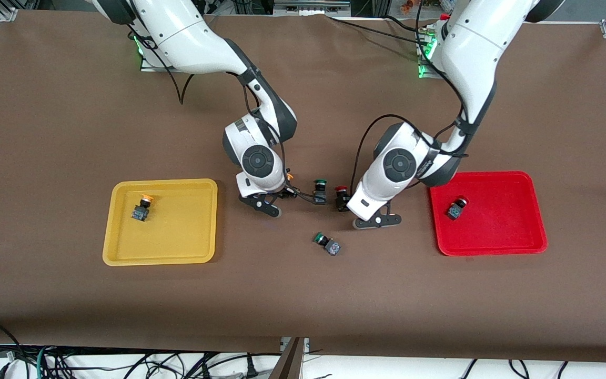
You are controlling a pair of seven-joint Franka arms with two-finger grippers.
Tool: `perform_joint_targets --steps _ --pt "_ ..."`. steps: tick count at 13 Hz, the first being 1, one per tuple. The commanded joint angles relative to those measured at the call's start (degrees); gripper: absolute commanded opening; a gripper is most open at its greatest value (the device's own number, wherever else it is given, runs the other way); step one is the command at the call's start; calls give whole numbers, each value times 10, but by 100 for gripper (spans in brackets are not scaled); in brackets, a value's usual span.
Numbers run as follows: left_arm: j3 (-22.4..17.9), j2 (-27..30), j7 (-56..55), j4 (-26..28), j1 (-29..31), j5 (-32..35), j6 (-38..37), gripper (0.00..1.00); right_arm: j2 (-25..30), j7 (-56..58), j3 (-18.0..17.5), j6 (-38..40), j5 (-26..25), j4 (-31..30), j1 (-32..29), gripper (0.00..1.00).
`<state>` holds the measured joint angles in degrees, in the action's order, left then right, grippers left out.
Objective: Place red and yellow buttons in trays
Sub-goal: 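Reach both grippers to another orange button and another red button, then grasp the orange and red buttons with the right and left grippers, then drop the orange button in the yellow tray while the left gripper lifts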
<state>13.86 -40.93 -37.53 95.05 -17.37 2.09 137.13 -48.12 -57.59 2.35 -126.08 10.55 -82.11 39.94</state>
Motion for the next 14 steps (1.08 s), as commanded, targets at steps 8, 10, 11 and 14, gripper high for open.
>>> perform_joint_targets --steps 8,10,11,14 --pt "-9 -23 -11 6 -31 6 25 100 74 314 11 172 -1 13 -197 0" --pt "-10 -25 -36 4 -45 6 26 97 73 371 15 187 -1 8 -225 0" --pt "-13 -30 -39 3 -49 6 26 86 67 375 15 185 -2 5 -232 0" --pt "-16 -29 -43 4 -44 6 25 9 44 385 20 162 -13 1 -243 0"
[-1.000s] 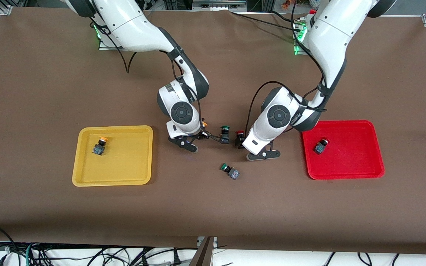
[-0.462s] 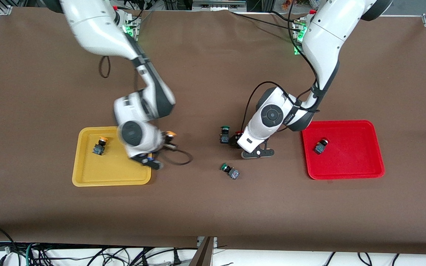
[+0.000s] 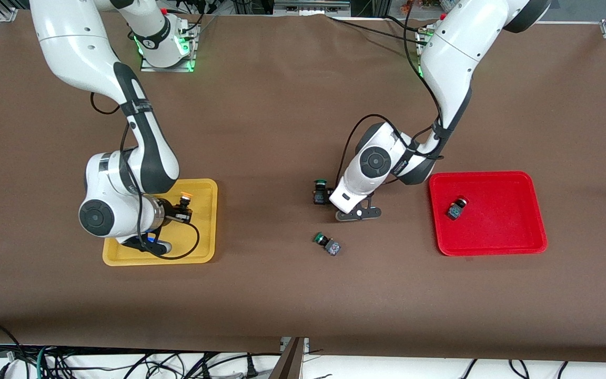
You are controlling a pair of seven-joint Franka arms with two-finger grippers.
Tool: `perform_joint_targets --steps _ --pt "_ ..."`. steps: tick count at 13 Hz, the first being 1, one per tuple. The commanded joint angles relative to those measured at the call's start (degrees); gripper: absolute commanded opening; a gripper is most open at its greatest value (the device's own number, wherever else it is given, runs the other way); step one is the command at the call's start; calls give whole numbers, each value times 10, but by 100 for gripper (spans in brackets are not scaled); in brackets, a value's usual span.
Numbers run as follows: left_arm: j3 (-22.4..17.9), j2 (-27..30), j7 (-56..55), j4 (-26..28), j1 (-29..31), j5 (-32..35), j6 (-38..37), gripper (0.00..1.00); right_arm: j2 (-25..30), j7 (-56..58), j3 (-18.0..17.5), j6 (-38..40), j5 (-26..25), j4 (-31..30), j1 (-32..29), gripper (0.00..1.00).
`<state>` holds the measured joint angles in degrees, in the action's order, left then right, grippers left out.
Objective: Place red and yellow buttons in trays
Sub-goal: 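Drop the orange button in the yellow tray while the left gripper lifts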
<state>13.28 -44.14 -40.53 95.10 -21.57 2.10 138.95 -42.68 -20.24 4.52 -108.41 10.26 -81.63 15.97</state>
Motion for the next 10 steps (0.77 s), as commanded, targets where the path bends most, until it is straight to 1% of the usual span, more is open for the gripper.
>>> perform_joint_targets --steps 1,2,3,4,6,8,9,10 --pt "-10 5 -15 4 2 6 4 0 -13 28 -2 -15 -12 -3 -9 28" --pt "-11 11 -15 4 6 6 -4 0 -12 35 -2 -15 -11 -1 -19 95" --pt "-14 21 -15 4 9 6 -19 0 -8 38 -2 -11 -12 2 -23 100" --pt "-27 37 -10 4 10 7 -51 0 -2 39 -1 -8 -16 8 -22 100" --pt "-54 70 17 0 11 19 -135 0 38 43 -1 7 -56 13 -22 100" --pt "-83 101 90 -1 15 43 -210 0 88 68 1 45 -69 16 -24 100" --pt "-93 113 146 0 25 50 -242 0 112 83 8 65 -68 17 -24 100" --pt "-98 124 211 2 49 65 -273 0 141 83 8 87 -69 18 -24 100"
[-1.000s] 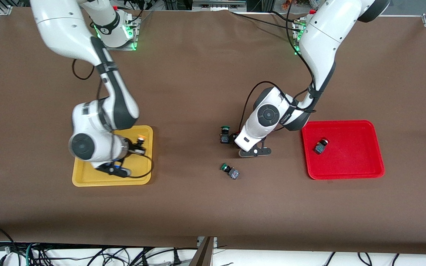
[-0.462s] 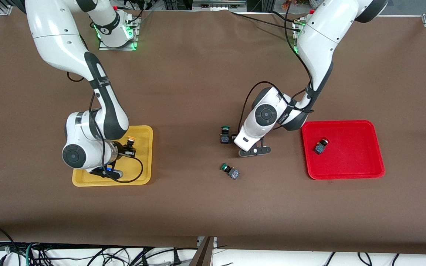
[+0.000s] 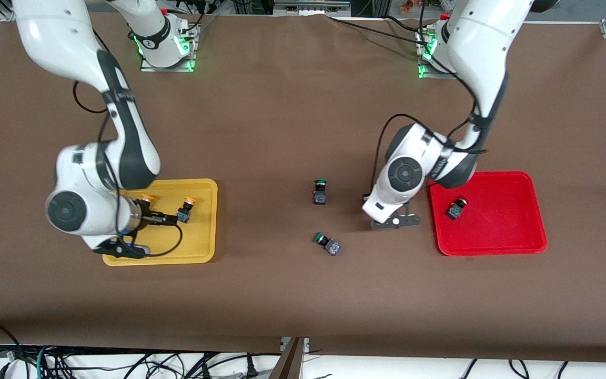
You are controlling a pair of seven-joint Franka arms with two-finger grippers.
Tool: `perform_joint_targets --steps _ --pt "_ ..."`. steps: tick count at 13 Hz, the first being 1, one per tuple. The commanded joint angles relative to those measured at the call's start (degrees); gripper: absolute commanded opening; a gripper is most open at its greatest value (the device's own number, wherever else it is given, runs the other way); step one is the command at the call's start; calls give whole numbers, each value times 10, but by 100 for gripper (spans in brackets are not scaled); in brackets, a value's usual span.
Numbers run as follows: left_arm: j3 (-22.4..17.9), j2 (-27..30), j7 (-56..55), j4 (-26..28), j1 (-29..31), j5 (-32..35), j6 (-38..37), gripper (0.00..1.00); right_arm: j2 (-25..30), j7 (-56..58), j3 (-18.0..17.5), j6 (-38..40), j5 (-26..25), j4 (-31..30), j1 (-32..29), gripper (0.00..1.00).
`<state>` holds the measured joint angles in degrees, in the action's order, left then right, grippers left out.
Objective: Place red and yellow buttons in trays
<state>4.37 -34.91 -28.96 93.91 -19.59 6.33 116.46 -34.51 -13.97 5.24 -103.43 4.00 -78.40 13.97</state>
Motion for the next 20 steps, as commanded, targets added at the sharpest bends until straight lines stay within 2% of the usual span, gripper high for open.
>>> perform_joint_targets --steps 1,4,6,7,8,9,10,14,15,16,18,20 --pt "-9 39 168 15 63 45 -68 0 87 19 0 58 -8 -14 -4 100" --pt "-8 42 403 19 163 67 -52 0 156 14 6 134 -8 -14 -4 100" --pt "-6 32 507 47 221 67 15 1 192 10 6 184 -18 -14 -9 100" --pt "-5 27 527 71 237 67 54 5 214 11 4 186 -19 -14 -13 100" --pt "-5 23 529 106 241 67 106 15 232 12 3 188 -21 -18 -14 100" --pt "-6 26 530 118 241 67 129 42 240 14 3 207 -26 -18 -14 100" --pt "-5 31 531 116 240 66 126 99 260 19 2 235 -34 -18 -20 100" --pt "-4 110 495 91 240 46 41 100 309 17 -10 245 -32 -25 -32 100" --pt "-4 137 474 72 238 14 6 100 317 16 -20 248 -45 -29 -33 100" --pt "-4 160 462 43 238 -10 -37 100 317 23 -24 253 -75 -28 -34 100" --pt "-3 188 460 -45 235 -18 -140 100 318 38 -21 256 -75 -28 -40 100" --pt "-2 190 460 -137 233 -17 -250 100 309 40 -18 268 -77 -21 -40 100"
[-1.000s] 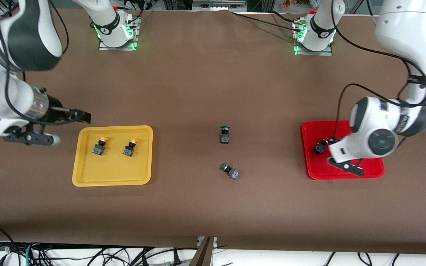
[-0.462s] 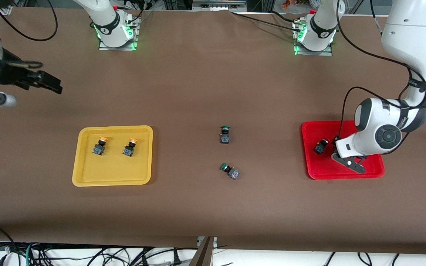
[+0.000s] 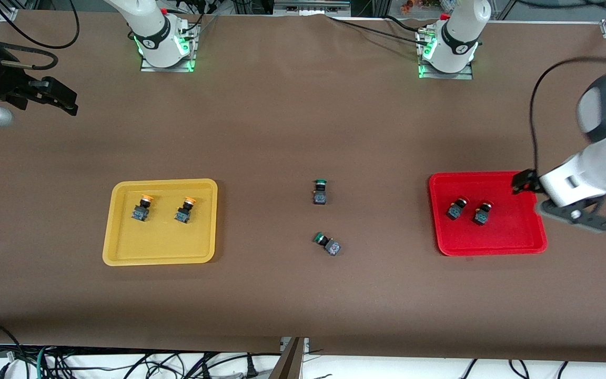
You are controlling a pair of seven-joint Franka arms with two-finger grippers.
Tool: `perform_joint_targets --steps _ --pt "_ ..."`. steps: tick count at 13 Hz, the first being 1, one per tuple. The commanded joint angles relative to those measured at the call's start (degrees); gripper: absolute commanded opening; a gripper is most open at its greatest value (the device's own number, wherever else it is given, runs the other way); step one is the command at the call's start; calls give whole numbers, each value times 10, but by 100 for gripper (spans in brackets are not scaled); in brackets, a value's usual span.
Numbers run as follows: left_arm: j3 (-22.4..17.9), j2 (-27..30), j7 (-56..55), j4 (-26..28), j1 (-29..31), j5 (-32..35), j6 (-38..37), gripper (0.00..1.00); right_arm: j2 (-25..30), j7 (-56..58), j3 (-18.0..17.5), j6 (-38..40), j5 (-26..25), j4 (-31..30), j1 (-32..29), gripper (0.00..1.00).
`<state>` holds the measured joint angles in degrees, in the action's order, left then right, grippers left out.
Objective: Place red and yellow buttons in trays
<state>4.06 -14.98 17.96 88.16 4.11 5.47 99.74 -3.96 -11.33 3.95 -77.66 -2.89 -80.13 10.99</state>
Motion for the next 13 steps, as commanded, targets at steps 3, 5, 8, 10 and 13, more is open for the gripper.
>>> perform_joint_targets --steps 3,5,8,10,13 --pt "-3 32 -51 -100 -6 -13 -128 100 -2 13 -6 8 -6 -4 -11 100" --pt "-13 154 -157 70 -16 -20 -29 100 -4 13 -8 7 -8 -4 -9 100" --pt "-18 212 -177 156 -36 -21 12 100 -4 14 -7 6 -10 -4 -11 100" --pt "-15 197 -174 135 -35 -24 -28 100 -4 12 -6 7 -11 -4 -11 100" --pt "-17 183 -169 114 -32 -47 -32 100 -4 10 -7 7 -10 -4 -11 100"
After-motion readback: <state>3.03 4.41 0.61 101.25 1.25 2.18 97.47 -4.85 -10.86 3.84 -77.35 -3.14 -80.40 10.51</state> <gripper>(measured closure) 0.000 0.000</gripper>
